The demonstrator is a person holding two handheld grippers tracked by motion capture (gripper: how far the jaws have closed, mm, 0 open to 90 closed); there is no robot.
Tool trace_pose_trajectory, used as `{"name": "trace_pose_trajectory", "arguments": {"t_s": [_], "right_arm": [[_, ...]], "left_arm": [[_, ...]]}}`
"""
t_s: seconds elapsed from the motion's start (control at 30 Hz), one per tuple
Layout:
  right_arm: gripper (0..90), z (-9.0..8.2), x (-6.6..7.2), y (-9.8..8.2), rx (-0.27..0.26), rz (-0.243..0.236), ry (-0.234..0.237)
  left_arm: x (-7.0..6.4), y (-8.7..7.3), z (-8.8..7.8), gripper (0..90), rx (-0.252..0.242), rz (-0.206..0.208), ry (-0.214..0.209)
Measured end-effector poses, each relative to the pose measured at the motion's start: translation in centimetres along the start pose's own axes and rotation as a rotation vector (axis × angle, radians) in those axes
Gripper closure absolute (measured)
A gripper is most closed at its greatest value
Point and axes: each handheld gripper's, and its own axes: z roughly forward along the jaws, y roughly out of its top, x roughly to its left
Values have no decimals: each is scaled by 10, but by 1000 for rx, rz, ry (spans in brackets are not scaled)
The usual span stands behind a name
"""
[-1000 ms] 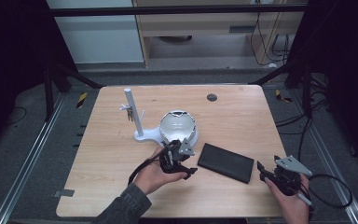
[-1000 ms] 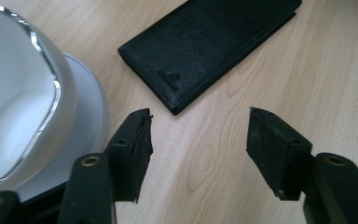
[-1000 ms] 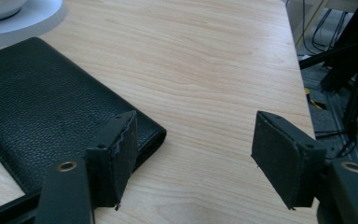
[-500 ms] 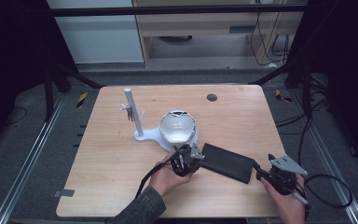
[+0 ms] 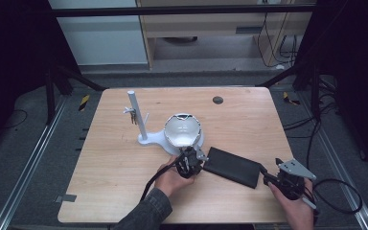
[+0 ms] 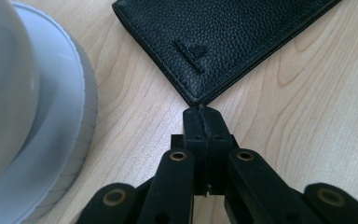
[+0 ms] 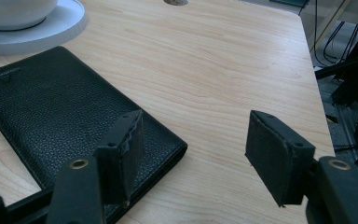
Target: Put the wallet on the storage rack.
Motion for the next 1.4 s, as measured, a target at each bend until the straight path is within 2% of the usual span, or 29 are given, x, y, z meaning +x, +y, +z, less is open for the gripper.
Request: {"name": "trace_pose_trajectory", "arguments": {"t_s": [0.43,0.57,0.83,0.97,1.13,1.27,1.4], "right_arm": [[367,0,-1,-1,-1,2,2],[367,0,-1,-1,-1,2,3],[365,-1,-3,-1,-3,4,0],[365,-1,-3,-1,-4,6,0],[362,-2,-1,0,-10,6,10],[341,-4,4,3,-8,18,44],[283,-6,13,15,0,-19,95]], "left_arm": [[8,0,9,900,30,-12,-1],[8,1,12,900,37,-1,-3],[7,2,12,900,26,-4,-12],[7,2,9,900,3,-10,-10],[8,5,3,900,-59,-40,-30],[11,10,-1,900,-111,-61,-33],[16,16,-5,899,-163,-83,-38]]}}
